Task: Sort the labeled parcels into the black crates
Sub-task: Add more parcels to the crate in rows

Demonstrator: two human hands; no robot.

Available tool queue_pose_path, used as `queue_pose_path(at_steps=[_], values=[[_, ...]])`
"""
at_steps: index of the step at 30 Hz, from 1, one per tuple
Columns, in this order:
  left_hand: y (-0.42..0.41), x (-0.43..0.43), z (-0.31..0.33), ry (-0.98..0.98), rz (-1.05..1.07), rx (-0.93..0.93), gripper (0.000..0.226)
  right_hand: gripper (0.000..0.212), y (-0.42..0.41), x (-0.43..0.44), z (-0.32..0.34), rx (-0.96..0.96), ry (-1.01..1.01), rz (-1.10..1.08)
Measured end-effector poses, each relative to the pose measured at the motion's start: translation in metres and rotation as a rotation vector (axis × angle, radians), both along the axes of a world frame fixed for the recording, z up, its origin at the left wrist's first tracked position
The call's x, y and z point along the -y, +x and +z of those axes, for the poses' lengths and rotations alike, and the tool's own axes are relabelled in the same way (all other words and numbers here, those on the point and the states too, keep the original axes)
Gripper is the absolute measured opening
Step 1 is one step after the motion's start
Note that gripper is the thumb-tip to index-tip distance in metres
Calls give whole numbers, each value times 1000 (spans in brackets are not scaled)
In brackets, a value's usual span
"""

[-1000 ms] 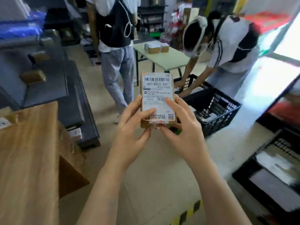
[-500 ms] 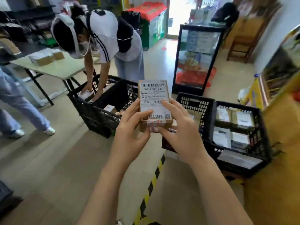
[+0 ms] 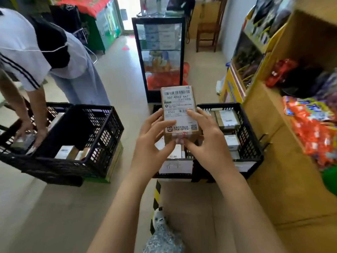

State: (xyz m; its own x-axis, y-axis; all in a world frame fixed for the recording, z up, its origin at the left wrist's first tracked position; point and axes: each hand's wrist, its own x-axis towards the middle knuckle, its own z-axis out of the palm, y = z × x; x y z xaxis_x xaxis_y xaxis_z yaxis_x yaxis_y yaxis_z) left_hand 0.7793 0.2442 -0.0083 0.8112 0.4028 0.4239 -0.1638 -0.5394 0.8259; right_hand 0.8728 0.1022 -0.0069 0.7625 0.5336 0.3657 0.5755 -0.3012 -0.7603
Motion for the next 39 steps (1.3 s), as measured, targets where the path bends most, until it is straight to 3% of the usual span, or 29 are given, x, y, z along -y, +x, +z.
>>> queue_pose_path(at_steps=[9, 17, 28, 39], values=[[123, -107, -8, -51, -119, -107, 36, 66, 104, -92, -8, -93, -54, -91], [204, -144, -53, -107, -181, -239, 36, 65, 178, -122, -48, -223, -159, -135], [291, -149, -159, -259, -58, -453, 41, 64, 278, -139, -149, -469, -308, -43], [287, -156, -293, -304, -4, -638, 52, 64, 276, -149, -291, -662, -345, 13]])
